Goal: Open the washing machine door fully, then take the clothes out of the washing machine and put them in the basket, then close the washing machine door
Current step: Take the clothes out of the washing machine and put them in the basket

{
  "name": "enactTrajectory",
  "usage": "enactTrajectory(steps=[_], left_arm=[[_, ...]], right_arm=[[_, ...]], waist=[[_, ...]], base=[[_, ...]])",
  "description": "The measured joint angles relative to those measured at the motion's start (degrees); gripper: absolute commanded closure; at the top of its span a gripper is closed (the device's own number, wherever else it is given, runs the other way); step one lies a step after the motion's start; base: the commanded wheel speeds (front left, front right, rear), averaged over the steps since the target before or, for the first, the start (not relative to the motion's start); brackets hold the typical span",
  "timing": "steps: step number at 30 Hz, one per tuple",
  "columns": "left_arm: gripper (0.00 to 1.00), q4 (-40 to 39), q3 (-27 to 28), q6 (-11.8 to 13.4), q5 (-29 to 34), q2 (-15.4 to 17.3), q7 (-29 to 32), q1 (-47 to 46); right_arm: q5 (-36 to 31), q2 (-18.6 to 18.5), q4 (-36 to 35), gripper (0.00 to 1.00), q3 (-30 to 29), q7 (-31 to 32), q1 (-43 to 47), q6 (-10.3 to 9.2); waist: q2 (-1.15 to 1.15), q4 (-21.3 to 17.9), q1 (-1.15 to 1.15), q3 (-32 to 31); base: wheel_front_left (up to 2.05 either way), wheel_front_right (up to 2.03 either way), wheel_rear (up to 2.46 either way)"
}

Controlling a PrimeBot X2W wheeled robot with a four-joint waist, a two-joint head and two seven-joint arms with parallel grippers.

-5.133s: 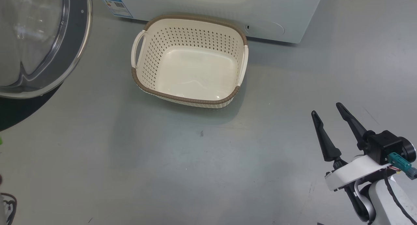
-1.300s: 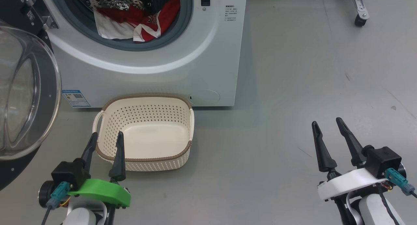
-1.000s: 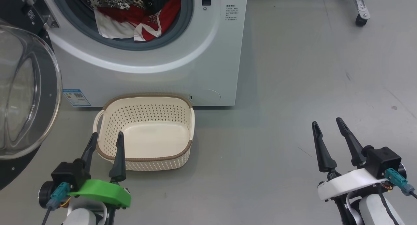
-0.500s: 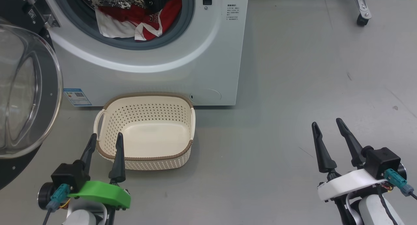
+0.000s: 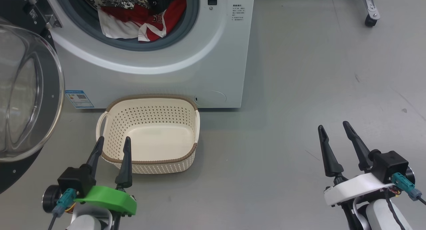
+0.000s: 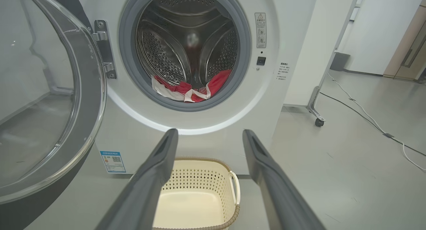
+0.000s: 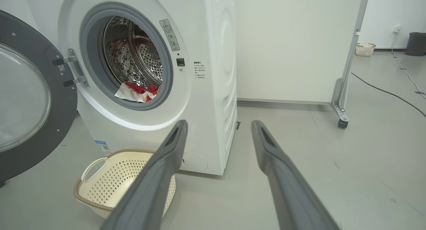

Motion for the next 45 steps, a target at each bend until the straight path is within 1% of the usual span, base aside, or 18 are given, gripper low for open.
enactTrajectory(steps=[2, 9, 19, 28, 30, 35, 45], left_arm=[[0.00, 0.11, -0.31, -0.47, -0.05, 0.00, 0.00, 0.15], [0.00, 0.23, -0.66, -0.98, -0.20, -0.02, 0.00, 0.31], [0.00, 0.31, -0.56, -1.00, -0.20, -0.02, 0.00, 0.32], [0.00, 0.36, -0.49, -1.00, -0.20, -0.02, 0.00, 0.34], [0.00, 0.40, -0.54, -1.00, -0.09, -0.01, 0.00, 0.35], [0.00, -0.42, -0.55, -0.42, 2.67, 0.47, 0.00, 0.35], [0.00, -0.45, -0.80, -0.42, 2.85, 0.37, 0.00, 0.43]], right_arm=[[-0.01, 0.04, 0.05, 0.00, 0.00, 0.00, 0.00, 0.00], [-0.01, 0.11, 0.23, 0.00, -0.01, 0.00, 0.00, 0.01], [-0.01, 0.35, 0.52, 0.00, -0.11, 0.00, 0.02, 0.03], [-0.01, 0.38, 0.89, 0.00, -0.10, 0.00, 0.57, 0.13], [-0.01, 0.42, 0.91, 0.00, -0.09, 0.00, 0.58, 0.46], [-0.01, 0.43, 0.98, 0.00, -0.12, 0.00, 0.62, 0.46], [-0.01, 0.67, 1.00, 0.00, -0.33, 0.00, 0.62, 0.47]], waist=[[0.00, -0.02, 0.00, -0.02], [0.00, -0.05, 0.00, -0.09], [0.00, 0.05, 0.00, -0.37], [0.00, 0.21, 0.00, -0.66], [0.00, 0.25, 0.00, -0.69], [0.00, 0.43, 0.00, -0.63], [0.00, 0.83, 0.00, -0.38]], base=[[0.12, -0.12, 0.00], [0.31, -0.31, 0.00], [0.66, -0.66, 0.00], [1.02, -1.02, 0.00], [1.23, -1.23, 0.00], [1.34, -1.34, 0.00], [1.09, -1.09, 0.00]])
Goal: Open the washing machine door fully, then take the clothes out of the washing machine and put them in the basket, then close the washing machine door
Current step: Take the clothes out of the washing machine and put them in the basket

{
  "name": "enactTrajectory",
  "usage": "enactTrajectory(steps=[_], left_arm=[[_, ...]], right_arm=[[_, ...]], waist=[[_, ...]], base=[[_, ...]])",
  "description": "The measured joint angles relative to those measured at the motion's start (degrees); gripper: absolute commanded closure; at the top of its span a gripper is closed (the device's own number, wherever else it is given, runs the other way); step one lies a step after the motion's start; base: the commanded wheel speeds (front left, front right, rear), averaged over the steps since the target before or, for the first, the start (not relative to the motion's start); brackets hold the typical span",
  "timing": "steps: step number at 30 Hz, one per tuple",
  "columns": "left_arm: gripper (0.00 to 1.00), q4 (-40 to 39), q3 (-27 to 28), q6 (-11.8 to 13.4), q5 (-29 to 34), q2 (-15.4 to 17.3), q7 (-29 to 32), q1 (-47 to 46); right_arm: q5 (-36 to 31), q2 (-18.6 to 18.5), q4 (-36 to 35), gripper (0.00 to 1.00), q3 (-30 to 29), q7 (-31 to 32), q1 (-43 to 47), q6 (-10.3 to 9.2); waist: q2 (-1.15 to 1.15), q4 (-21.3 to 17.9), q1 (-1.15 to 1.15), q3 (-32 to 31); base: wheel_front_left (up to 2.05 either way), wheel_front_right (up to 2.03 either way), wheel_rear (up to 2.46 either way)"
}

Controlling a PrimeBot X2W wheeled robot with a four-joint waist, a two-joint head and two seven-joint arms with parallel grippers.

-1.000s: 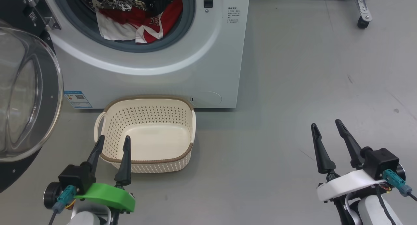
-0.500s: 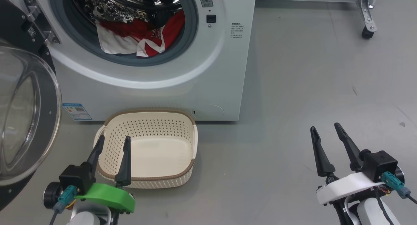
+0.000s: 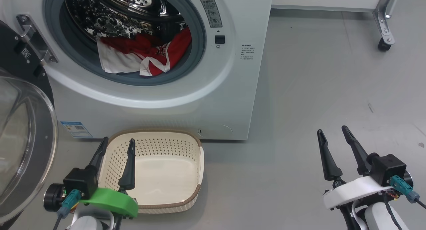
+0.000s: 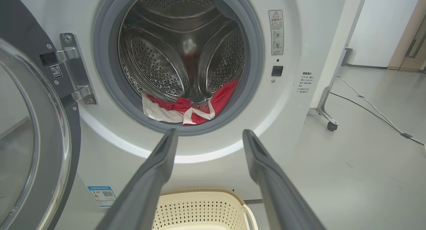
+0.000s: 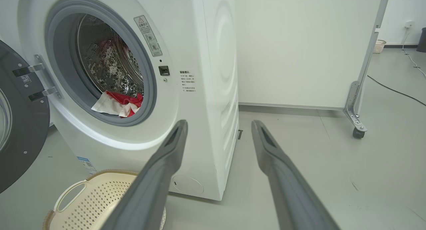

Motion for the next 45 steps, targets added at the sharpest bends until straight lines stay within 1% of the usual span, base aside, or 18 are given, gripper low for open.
enactTrajectory(steps=[16, 45], left_arm=[[0.00, -0.25, -0.15, 0.00, 0.51, -0.13, 0.00, 0.08], [0.00, -0.12, -0.13, 0.49, 0.91, -0.19, 0.00, 0.13]], right_arm=[[-0.02, 0.21, 0.04, 0.00, -0.25, 0.00, 0.00, 0.03], [-0.08, 0.68, 0.25, 0.00, -0.37, 0.00, 0.00, 0.14]], waist=[[0.00, -0.20, 0.00, 0.20], [0.00, -0.40, 0.00, 1.18]], base=[[0.55, -0.55, 0.00], [0.02, -0.02, 0.00]])
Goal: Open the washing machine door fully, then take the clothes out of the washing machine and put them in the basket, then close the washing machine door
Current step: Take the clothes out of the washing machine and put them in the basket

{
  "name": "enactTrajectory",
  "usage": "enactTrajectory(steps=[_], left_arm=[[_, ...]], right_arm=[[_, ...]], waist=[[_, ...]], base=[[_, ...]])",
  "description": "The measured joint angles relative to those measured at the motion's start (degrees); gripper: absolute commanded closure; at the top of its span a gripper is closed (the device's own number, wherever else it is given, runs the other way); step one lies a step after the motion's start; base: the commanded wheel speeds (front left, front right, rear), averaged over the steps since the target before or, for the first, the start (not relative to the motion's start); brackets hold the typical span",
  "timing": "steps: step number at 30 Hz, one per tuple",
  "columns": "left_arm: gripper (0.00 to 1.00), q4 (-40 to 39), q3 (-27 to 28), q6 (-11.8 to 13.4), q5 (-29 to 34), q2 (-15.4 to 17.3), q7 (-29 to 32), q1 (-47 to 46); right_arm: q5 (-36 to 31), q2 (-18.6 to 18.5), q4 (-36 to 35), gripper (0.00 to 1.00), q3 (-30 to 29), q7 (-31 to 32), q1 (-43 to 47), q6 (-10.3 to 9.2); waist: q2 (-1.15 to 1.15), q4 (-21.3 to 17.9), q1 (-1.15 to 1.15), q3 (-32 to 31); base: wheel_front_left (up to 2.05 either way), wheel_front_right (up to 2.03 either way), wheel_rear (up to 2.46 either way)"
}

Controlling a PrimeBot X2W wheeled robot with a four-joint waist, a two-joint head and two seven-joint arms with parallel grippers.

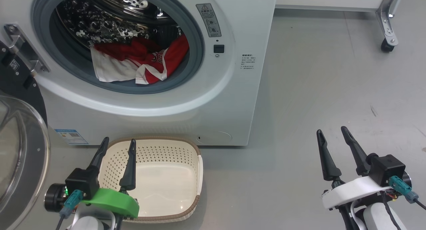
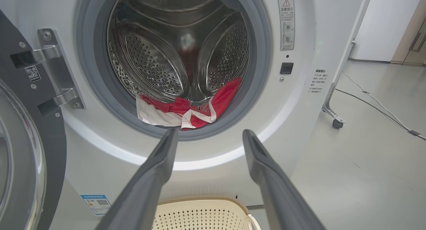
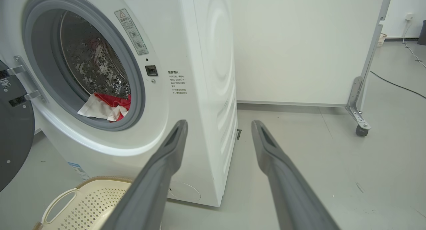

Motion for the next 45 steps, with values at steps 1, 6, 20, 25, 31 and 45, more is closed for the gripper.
enactTrajectory(steps=[1, 6, 20, 25, 31, 45], left_arm=[[0.00, 0.02, 0.00, 0.00, 0.00, 0.00, 0.00, 0.00], [0.00, 0.29, 0.03, 0.00, 0.01, 0.00, 0.00, 0.00], [0.00, 0.97, 0.37, 1.68, 1.58, 0.24, 0.01, 0.01], [0.00, 0.67, 0.58, 1.96, 1.74, 0.62, 0.01, -0.06], [0.00, -0.47, 1.21, 3.58, 3.80, 2.33, 0.77, -1.37], [0.00, -2.20, 3.75, 5.17, 6.32, 7.12, 6.09, -15.41]], right_arm=[[0.00, 0.01, 0.01, 0.00, 0.00, 0.00, 0.00, 0.00], [0.00, 0.23, 0.12, 0.00, -0.09, 0.00, -0.01, 0.01], [-0.18, 0.26, -0.21, 0.00, -0.07, 0.00, -0.04, 0.07], [-0.20, 0.27, -0.66, 0.00, 0.55, 0.00, -0.29, 0.08], [-0.35, 0.29, -1.34, 0.00, 1.25, -0.01, -1.11, 0.09], [-0.38, 0.85, -2.76, 0.00, 3.11, -0.01, -6.30, 0.40]], waist=[[0.00, -0.01, 0.00, 0.04], [0.00, -0.08, 0.00, 0.20], [0.00, -0.49, 0.00, 1.56], [0.00, -0.90, 0.00, 3.56], [0.00, -1.72, 0.00, 7.09], [0.00, -5.83, 0.00, 17.32]], base=[[0.00, 0.00, 0.00], [0.00, 0.00, 0.00], [0.00, 0.00, 0.00], [0.00, 0.00, 0.00], [0.00, 0.00, 0.00], [0.00, 0.00, 0.00]])
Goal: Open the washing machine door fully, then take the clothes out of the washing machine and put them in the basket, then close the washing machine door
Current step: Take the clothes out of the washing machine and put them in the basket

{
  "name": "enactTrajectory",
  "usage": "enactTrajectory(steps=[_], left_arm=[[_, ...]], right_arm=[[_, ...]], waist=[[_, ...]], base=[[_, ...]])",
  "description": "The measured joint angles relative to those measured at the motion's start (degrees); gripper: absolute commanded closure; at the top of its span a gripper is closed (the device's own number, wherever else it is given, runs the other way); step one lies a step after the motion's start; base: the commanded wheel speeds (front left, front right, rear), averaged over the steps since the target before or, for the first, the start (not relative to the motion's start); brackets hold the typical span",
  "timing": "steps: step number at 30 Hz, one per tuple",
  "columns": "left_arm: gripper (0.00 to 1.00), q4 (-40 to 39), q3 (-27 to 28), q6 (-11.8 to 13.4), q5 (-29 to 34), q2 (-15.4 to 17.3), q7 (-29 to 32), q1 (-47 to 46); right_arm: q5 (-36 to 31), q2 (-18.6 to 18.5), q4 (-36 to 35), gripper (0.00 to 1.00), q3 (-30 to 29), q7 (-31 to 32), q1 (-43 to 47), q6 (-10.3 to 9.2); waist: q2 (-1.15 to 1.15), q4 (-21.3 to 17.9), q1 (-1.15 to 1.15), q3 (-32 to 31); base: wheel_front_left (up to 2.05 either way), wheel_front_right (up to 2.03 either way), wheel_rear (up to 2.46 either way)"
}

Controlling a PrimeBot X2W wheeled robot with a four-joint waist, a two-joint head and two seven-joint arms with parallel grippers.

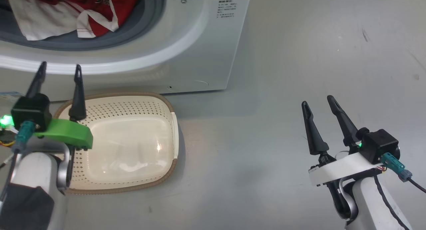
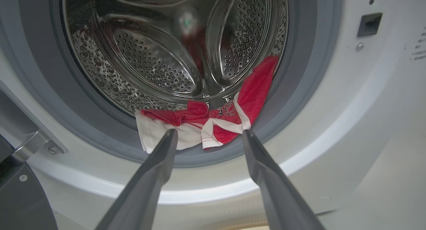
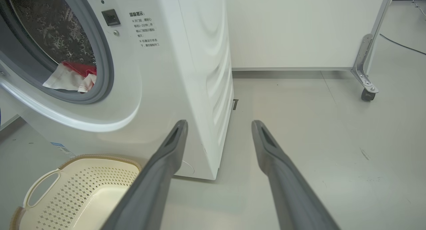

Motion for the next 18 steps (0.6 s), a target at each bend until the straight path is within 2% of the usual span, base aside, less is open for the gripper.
enactTrajectory(steps=[6, 12, 18], left_arm=[[0.00, 1.57, 2.91, 1.90, 2.27, 3.52, 4.04, -6.76], [0.00, 4.69, 2.72, 1.90, 5.37, 6.92, 8.36, -13.13], [0.00, 7.75, 2.37, 2.02, 6.88, 8.71, 12.36, -17.84]], right_arm=[[0.13, 0.73, -0.03, 0.00, 1.04, 0.00, -2.21, 0.00], [0.53, 1.20, -0.02, 0.00, 1.77, 0.00, -3.97, 0.01], [1.08, 1.42, 0.02, 0.00, 2.35, 0.00, -5.30, 0.01]], waist=[[0.00, -2.84, 0.00, 3.99], [0.00, -5.81, 0.00, 7.36], [0.00, -7.93, 0.00, 9.80]], base=[[0.00, 0.00, 0.00], [0.00, 0.00, 0.00], [0.00, 0.00, 0.00]])
